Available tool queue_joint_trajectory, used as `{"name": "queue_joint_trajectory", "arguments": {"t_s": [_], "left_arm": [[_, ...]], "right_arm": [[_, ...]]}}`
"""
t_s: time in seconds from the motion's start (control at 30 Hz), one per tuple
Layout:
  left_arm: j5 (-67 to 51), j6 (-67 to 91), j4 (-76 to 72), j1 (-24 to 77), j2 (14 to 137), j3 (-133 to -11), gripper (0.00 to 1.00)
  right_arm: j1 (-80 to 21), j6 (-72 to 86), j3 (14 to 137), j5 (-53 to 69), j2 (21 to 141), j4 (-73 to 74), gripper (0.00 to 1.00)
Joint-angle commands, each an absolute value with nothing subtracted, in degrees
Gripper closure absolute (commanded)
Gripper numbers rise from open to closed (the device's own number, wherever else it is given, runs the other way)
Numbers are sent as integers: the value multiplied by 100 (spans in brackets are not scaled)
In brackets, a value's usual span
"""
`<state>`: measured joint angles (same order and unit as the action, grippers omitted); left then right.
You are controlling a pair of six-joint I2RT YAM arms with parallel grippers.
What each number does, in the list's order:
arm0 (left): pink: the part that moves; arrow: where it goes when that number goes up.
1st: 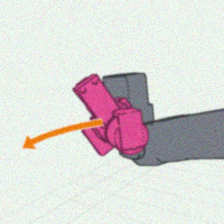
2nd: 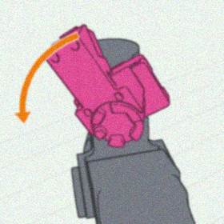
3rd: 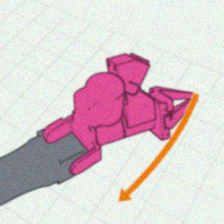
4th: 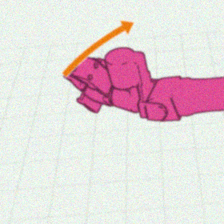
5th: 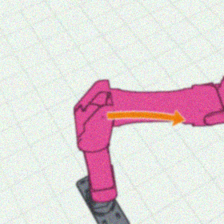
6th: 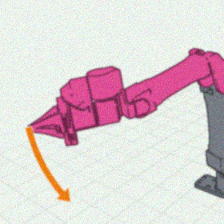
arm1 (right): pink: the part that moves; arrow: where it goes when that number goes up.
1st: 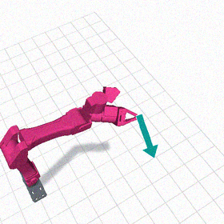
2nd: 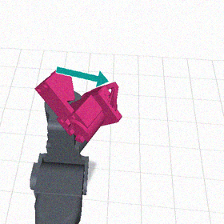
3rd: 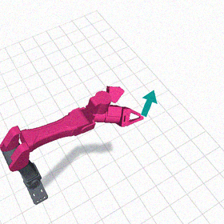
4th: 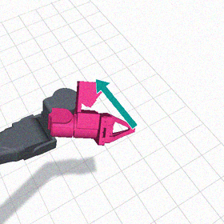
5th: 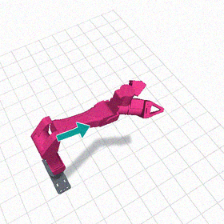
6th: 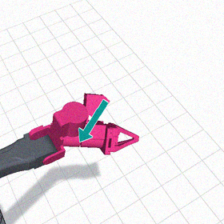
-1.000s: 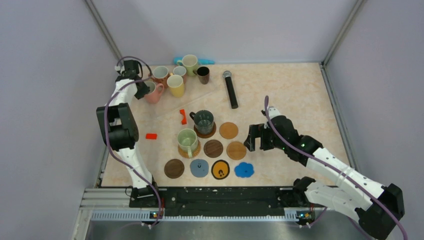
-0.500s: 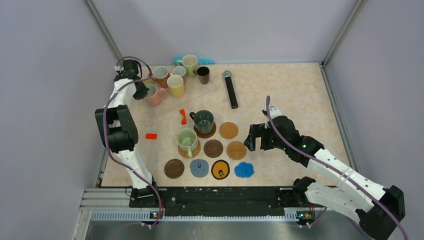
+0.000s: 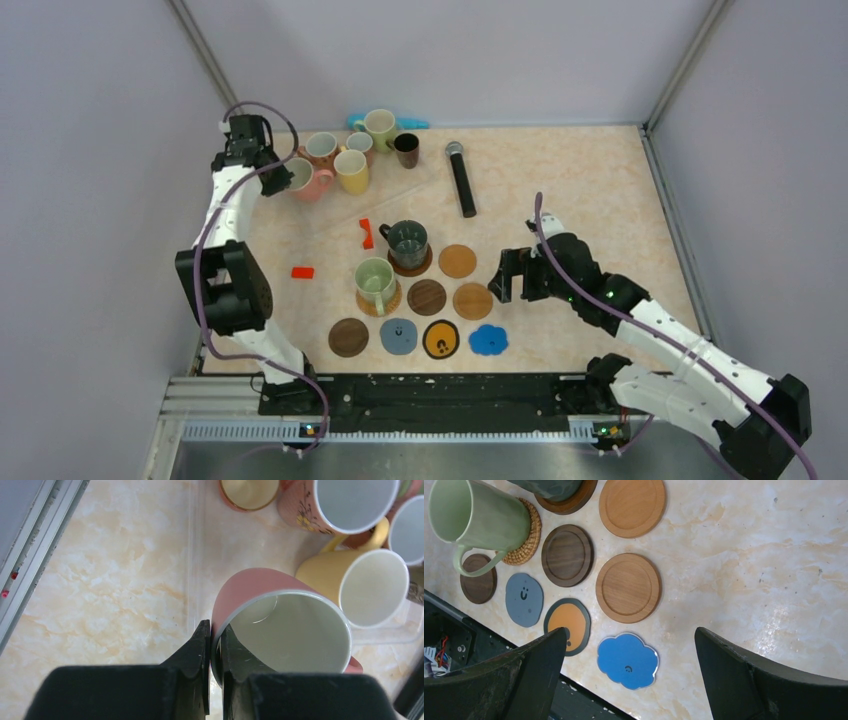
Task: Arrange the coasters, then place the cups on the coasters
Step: Pick up the cup from the tray, then place the cup on the coaster.
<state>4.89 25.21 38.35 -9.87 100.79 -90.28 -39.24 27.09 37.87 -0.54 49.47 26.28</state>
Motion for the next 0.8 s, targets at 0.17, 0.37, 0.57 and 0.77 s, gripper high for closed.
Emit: {"name": "queue_joint_trajectory", "arguments": {"t_s": [0.17,0.37,0.57,0.77], "left_arm": [[-265,2724,3926,-1000,8556,-8108,100],[-531,3076,3952,-1004,7846,-7552,100],[-781,2757,4251,-962,7202,-7145,100],[-1062,2491,4370,-881,6258,-6536,100]], "right_arm": [[-3920,2738,3701,-88,4676,2601,2],[-3920,2762,3723,26,4584,2648,2],[-3920,2800,3663,26,4423,2687,2],[-3924,2811,3621,26,4404,2687,2]]}}
